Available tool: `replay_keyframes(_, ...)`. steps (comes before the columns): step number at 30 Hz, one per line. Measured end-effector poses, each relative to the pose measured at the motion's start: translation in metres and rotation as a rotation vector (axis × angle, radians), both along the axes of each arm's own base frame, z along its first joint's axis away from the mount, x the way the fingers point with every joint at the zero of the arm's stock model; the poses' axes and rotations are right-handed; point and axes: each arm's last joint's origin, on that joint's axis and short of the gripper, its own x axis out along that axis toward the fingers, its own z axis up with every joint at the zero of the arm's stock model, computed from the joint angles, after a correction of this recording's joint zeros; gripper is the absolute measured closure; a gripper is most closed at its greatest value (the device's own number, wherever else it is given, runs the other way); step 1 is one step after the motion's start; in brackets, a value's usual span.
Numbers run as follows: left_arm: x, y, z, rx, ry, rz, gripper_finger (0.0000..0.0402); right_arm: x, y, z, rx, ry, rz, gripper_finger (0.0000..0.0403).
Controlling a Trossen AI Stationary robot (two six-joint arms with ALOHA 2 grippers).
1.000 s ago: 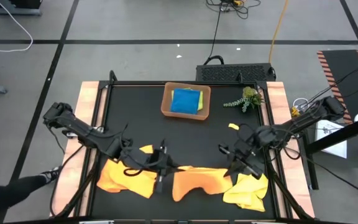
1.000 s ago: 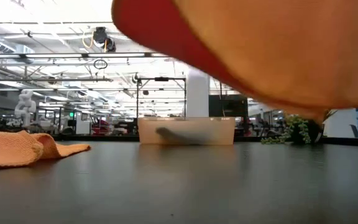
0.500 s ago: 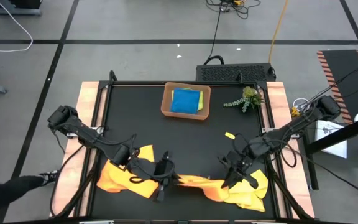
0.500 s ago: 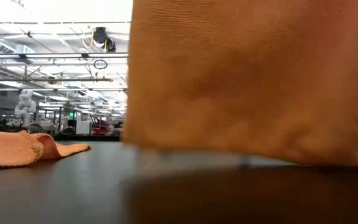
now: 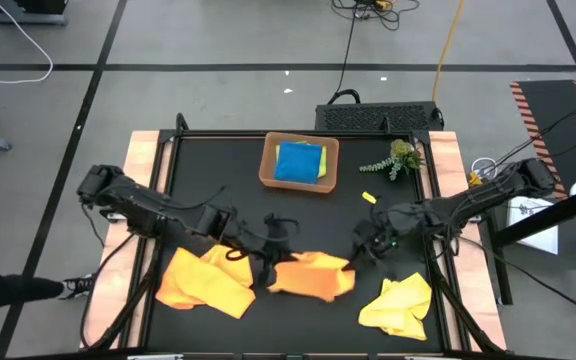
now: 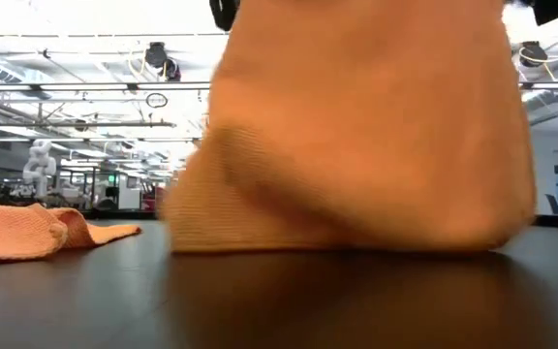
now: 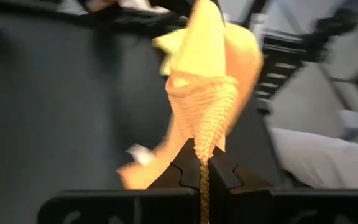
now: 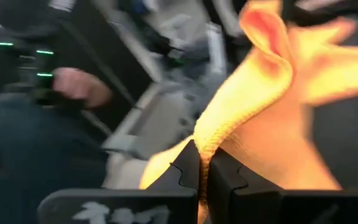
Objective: Fold microfiber towels
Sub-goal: Fold the orange microfiber towel
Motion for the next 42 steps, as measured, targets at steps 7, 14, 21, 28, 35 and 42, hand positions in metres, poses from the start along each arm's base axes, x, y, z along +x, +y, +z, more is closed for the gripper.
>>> replay_keyframes(7,-0.008,-0.027,0.013,-0.020,-0.101,-0.119,0.0401,-0.006,0.022,0.016,0.097,-0.138,0.173,0.0403)
replay_keyframes(14,-0.016,-0.056,0.021,-0.094,-0.180,-0.159,0.0401,-0.006,0.041,0.016,0.161,-0.169,0.205,0.0403)
replay_keyframes(21,-0.028,-0.082,0.032,-0.129,-0.235,-0.151,0.0400,-0.004,0.057,0.016,0.210,-0.237,0.239,0.0403)
replay_keyframes(28,-0.022,-0.088,-0.013,-0.214,-0.191,-0.139,0.0401,0.015,0.065,-0.012,0.239,-0.109,0.157,0.0403)
replay_keyframes(35,-0.021,-0.028,-0.055,-0.179,-0.082,0.015,0.0400,0.031,0.035,-0.031,0.150,0.033,0.036,0.0403)
replay_keyframes(42,-0.026,0.041,-0.092,0.010,0.022,0.141,0.0400,0.028,-0.015,-0.055,-0.058,0.316,-0.169,0.0403)
